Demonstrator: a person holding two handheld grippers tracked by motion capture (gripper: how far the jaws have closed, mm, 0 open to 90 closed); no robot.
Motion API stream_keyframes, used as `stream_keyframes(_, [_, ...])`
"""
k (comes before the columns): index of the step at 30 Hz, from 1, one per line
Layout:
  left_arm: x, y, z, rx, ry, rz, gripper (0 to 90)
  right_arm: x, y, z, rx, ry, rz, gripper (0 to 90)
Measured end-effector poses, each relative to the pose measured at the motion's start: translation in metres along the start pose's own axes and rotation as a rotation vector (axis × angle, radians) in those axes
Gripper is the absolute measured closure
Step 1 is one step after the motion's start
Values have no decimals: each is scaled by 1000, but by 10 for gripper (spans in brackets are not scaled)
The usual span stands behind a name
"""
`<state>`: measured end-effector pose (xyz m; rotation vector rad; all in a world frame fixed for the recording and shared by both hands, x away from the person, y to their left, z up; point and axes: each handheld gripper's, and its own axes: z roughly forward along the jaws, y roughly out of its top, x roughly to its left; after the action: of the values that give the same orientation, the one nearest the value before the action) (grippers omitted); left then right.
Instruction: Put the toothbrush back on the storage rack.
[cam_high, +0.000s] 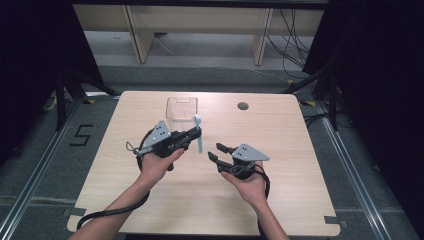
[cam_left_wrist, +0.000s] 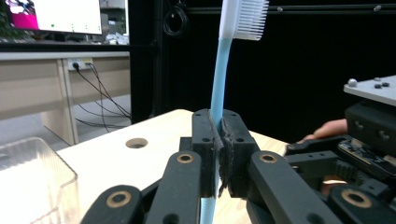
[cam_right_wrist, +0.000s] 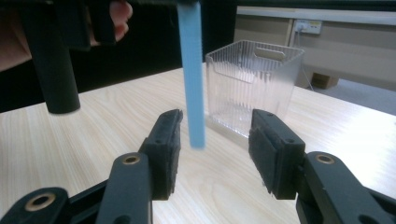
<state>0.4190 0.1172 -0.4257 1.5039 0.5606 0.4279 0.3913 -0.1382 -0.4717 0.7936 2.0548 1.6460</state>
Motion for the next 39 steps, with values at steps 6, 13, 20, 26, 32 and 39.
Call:
stream_keyframes(6, [6, 5, -4, -18, 22, 15, 848, -7, -7, -11, -6, -50, -38, 541])
stream_keyframes(13, [13, 12, -8, -25, 50, 33, 847, -10, -15, -18, 7, -79, -38, 537])
stream_keyframes(20, [21, 17, -13, -34, 71, 44, 848, -10, -22, -27, 38, -90, 1, 534])
stream_keyframes(26, [26, 21, -17, -38, 89, 49, 847, -12, -30, -31, 17, -105, 20, 536])
stream_keyframes(32, [32, 23, -19, -31, 106, 54, 847, -14, -36, -36, 20, -141, 41, 541])
stream_keyframes(39, [36, 26, -20, -34, 124, 61, 847, -13, -41, -36, 23, -147, 56, 541])
